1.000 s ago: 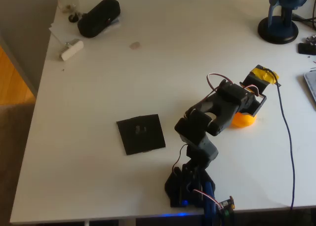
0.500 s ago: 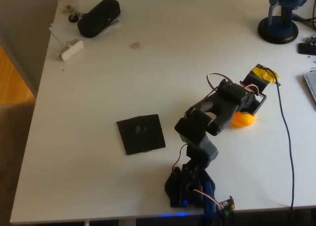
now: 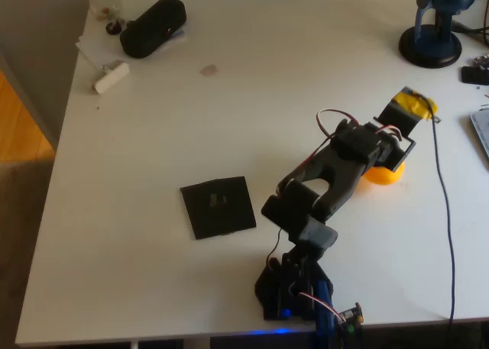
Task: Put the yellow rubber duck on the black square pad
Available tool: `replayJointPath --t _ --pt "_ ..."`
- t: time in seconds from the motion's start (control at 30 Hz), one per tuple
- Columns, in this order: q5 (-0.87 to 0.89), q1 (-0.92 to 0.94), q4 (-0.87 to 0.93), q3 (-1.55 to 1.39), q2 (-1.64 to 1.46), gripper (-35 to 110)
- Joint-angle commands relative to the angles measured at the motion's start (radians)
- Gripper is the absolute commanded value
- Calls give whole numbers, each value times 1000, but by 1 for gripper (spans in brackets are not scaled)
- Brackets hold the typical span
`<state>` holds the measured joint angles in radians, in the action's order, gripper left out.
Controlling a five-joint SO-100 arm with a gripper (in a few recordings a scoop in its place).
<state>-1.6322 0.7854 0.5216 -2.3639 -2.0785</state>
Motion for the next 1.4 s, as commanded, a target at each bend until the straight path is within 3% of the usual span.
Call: replayJointPath --t 0.0,0.17,0.6,0.97,1.37 --pt "51 -11 8 18 -107 14" --pt "147 -112 8 15 -150 14" --pt "652 -502 12 17 -175 14" --pt "992 -890 344 31 -288 14" --pt "1186 -1160 673 26 -428 14"
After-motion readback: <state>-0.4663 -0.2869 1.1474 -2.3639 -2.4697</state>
